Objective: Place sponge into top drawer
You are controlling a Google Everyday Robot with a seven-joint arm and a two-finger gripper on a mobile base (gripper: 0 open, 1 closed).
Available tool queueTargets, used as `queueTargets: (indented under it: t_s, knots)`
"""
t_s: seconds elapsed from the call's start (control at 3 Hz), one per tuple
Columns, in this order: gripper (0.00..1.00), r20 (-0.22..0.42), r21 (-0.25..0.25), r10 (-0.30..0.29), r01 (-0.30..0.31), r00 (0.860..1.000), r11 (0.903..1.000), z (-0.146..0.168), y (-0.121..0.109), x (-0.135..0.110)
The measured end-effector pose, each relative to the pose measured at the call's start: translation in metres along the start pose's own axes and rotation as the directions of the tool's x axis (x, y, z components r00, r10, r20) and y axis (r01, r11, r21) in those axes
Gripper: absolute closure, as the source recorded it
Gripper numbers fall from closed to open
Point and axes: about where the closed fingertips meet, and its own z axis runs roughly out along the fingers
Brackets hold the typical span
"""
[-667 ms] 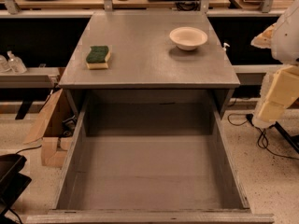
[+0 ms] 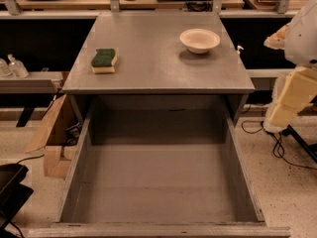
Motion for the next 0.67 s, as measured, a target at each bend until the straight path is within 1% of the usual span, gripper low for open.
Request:
queueTargets:
  t_s: [0.33, 0.67]
  knots:
    - [0.0, 0.113, 0.012, 0.017, -0.018, 0.994, 0.9998, 0.023, -0.035, -0.036]
    - [0.0, 0.276, 0.014, 0.098, -0.106, 0.956, 0.9943, 0.057, -0.08, -0.097]
